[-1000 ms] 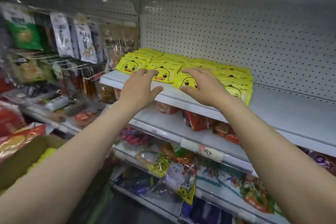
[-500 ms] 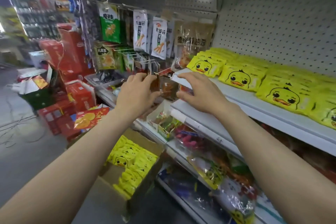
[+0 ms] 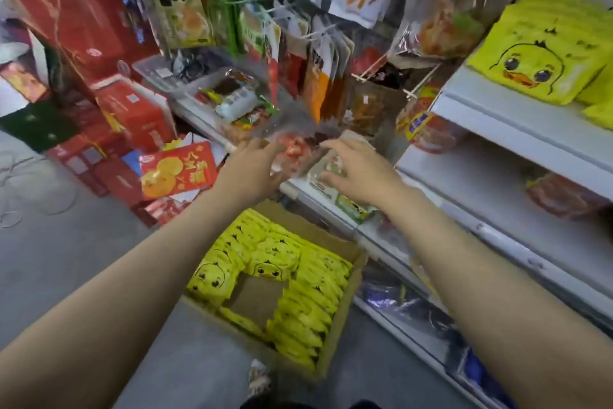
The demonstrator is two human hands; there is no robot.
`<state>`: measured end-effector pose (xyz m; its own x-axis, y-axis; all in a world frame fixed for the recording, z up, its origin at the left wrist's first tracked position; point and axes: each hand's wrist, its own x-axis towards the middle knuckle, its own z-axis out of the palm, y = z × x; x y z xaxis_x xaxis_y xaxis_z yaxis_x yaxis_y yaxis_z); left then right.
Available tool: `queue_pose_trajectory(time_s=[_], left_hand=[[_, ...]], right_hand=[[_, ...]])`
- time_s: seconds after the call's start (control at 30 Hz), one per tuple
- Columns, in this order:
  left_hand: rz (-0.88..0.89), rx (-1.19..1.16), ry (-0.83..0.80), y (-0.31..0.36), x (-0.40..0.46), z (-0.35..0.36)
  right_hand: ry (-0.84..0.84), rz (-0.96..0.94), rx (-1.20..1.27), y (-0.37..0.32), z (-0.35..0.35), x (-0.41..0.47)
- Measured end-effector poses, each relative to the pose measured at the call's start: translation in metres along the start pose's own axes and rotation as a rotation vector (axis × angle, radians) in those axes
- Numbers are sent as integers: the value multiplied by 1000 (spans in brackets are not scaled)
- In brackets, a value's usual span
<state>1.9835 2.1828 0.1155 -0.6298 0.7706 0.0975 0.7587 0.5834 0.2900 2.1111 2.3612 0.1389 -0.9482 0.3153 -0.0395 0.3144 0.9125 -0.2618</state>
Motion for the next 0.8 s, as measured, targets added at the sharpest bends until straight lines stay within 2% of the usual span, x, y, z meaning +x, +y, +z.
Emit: queue_pose_trajectory(time_s=[0.3,0.43,0.53,0.63,0.8], left_hand=[[-197,-260,-620,-86,-24,145],[-244,-263,-930,-118,-60,215],[-253,-219,-1160,-138,-83,257],[-263,-260,-1265,-156,-103,288],[-291,-255,-1281,-174,-118,325]], right_hand=[[-422,78,134,18,185,32],[-598,116,194,22,270,36],[-666,186,215,29,318,41],[-667,233,262,31,355,50],[-610,269,296,30,396,64]])
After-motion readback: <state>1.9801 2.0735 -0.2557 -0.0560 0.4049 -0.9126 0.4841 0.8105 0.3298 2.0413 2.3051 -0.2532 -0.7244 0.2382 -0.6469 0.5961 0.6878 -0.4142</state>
